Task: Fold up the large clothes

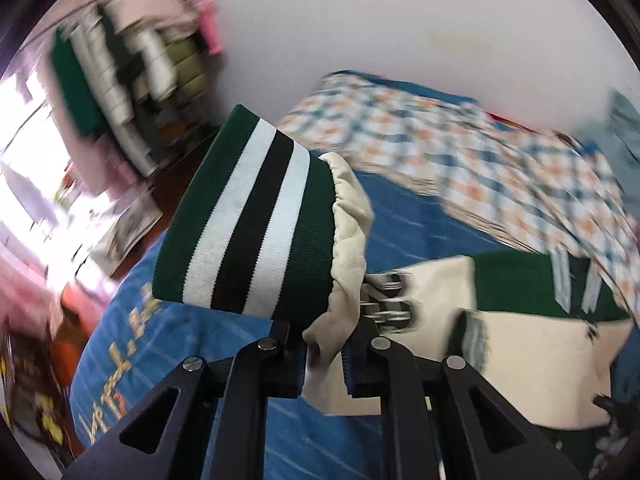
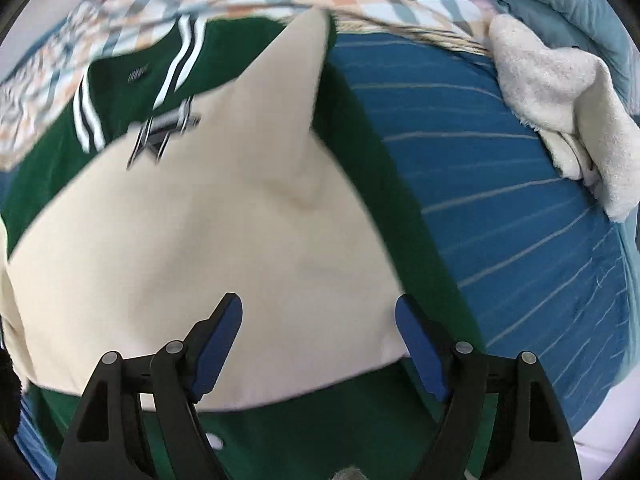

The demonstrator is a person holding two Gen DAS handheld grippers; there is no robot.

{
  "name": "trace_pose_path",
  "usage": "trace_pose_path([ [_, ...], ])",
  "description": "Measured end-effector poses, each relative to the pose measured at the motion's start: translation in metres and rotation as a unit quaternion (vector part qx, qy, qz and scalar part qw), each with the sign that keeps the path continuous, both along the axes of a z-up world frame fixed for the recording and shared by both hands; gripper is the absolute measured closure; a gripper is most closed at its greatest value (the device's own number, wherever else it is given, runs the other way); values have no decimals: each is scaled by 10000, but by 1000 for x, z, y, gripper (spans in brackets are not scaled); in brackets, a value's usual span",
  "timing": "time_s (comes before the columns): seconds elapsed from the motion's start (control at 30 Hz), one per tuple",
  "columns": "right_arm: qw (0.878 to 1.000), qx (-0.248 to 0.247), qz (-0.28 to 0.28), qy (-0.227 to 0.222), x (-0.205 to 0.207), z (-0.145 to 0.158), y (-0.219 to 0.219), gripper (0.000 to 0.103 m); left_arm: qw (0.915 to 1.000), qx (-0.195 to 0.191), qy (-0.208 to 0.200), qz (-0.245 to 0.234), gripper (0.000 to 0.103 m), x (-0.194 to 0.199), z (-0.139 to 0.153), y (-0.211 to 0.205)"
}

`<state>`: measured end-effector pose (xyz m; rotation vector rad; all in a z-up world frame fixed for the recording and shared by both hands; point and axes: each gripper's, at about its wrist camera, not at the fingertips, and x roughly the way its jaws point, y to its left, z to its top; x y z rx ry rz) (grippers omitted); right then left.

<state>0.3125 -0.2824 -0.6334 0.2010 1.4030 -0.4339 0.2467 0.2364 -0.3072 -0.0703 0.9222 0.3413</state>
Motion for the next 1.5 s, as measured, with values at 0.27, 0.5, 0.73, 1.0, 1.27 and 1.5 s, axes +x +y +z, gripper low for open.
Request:
trace_pose_path([
  [0.27, 9994, 287, 175, -100, 19, -12, 3, 22, 9849, -633, 99, -1610, 93, 38, -7, -181],
  [0.5, 9986, 343, -246, -332, 9, 9, -68, 22, 9537, -1014, 595, -2769, 93, 60, -46, -333],
  [0.73, 9913, 767, -1039, -269, -50, 2, -176, 22, 9240, -948, 1238, -3493, 92, 65, -108, -465],
  [1.0, 9865, 1291, -834, -565, -112, 8, -236, 22, 9084, -1370, 1983, -3415, 8, 65, -163, -482],
  [1.27, 9827, 1789, 283, -382, -115, 22, -177, 22, 9270, -1582, 1612, -2994, 8, 19, -108, -380],
  [1.5, 9714, 1633, 1720, 135, -54, -17, -104, 39, 9662, 147, 2090, -1503, 8, -53, -134, -226],
])
